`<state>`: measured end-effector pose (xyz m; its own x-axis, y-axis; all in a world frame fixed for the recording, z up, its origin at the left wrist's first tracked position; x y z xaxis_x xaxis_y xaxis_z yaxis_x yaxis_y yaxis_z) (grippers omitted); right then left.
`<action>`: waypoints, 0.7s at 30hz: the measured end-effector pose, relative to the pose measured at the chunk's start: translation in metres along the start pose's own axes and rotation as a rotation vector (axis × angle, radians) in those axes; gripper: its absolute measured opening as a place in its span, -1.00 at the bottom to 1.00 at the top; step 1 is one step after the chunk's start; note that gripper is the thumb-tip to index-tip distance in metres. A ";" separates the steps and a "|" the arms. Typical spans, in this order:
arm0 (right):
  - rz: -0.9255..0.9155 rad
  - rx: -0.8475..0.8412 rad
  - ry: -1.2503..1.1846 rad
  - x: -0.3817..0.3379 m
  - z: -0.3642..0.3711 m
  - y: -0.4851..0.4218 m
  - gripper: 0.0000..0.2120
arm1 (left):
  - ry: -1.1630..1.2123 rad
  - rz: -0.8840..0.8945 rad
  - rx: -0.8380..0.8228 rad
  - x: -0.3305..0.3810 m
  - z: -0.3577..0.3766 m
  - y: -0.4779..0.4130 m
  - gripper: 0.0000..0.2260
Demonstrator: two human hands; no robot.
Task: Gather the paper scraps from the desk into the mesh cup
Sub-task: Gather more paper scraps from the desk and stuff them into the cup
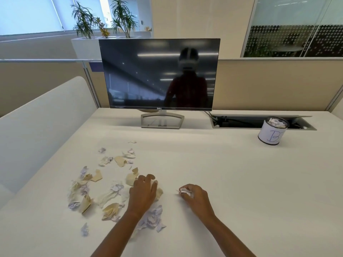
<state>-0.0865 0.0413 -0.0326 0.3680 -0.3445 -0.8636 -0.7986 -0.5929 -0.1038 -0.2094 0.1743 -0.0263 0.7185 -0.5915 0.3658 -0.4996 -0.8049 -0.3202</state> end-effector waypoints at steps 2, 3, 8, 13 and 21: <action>0.002 -0.005 0.004 -0.003 0.005 0.001 -0.86 | -0.078 0.058 -0.027 0.002 0.006 0.009 -0.63; 0.008 -0.006 0.005 -0.004 0.006 0.001 -0.86 | -0.128 0.085 -0.037 0.002 0.010 0.012 -0.59; 0.015 -0.009 0.003 -0.004 0.003 0.003 -0.87 | -0.227 0.317 0.104 0.009 0.005 0.007 -0.65; 0.050 -0.007 -0.035 0.005 -0.015 -0.002 -0.89 | -0.146 0.284 0.076 0.012 0.010 -0.008 -0.82; 0.083 0.061 -0.087 0.027 -0.070 -0.038 -0.95 | 0.347 -0.048 0.090 0.067 0.024 -0.042 -0.88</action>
<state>-0.0133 0.0033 -0.0171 0.2586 -0.3249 -0.9097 -0.8532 -0.5185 -0.0574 -0.1285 0.1695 -0.0090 0.5252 -0.5464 0.6524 -0.4133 -0.8339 -0.3656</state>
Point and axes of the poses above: each hand's wrist, its own y-axis away from the middle knuckle, its own z-axis out of the palm, x = y × z, the point moved 1 cm from there along -y, towards the middle knuckle, and after that the axes turned 15 degrees about x, right-handed, at the moved point
